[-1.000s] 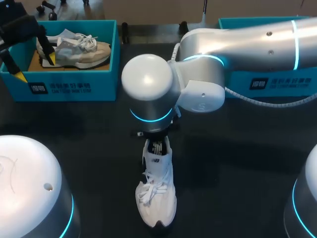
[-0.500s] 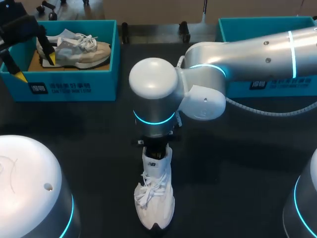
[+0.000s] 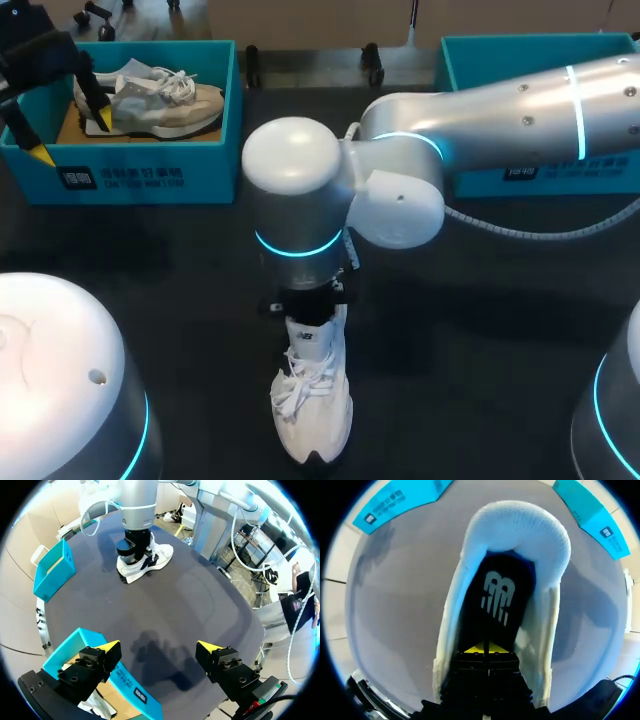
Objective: Take the shoe out of the shoebox, open the shoe tongue, remove and reinsert the insole, then place the shoe into the shoebox
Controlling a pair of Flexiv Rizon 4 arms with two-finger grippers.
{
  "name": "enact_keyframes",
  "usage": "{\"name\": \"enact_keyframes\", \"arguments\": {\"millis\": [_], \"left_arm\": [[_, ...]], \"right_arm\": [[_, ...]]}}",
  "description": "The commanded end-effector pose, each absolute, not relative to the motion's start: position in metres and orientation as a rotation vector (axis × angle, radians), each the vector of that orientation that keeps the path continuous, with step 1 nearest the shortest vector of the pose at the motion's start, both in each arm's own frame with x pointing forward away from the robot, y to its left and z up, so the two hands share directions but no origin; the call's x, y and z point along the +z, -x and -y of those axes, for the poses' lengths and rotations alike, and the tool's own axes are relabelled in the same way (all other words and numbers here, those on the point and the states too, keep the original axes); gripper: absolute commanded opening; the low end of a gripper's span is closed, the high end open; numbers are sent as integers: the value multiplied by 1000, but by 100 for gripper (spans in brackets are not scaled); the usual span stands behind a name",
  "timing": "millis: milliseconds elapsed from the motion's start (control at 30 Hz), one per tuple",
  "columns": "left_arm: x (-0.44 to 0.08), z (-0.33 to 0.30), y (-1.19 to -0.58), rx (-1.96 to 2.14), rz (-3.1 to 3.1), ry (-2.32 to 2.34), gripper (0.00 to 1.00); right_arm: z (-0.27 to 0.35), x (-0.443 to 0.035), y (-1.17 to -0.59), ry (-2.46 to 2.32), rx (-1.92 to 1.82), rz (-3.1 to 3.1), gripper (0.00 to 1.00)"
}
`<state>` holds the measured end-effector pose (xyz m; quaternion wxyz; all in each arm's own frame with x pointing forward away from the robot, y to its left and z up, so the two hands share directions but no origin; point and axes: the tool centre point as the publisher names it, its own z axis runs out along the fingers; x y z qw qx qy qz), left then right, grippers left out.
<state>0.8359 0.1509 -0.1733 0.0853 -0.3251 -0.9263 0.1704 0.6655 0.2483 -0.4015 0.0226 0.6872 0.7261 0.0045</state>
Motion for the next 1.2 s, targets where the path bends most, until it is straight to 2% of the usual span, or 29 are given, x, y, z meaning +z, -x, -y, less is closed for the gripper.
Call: {"name": "enact_keyframes", "arguments": {"millis": [33, 333, 733, 967, 1200], "left_arm": [[-173, -151, -836, 502, 2761, 971, 100], [-173, -151, -836, 502, 2761, 971, 100], [-173, -151, -836, 502, 2761, 971, 100], [-173, -151, -836, 502, 2761, 971, 100], [-173, -151, -836, 502, 2761, 971, 100]], "right_arm": [[-254, -386, -661, -2254, 57, -1992, 0], [-244, -365, -702, -2101, 155, -1962, 0], [-245, -415, -736, -2186, 210, -1922, 0], [-255, -443, -719, -2321, 151, -1908, 0], [-264, -441, -678, -2435, 2, -1866, 0]]}}
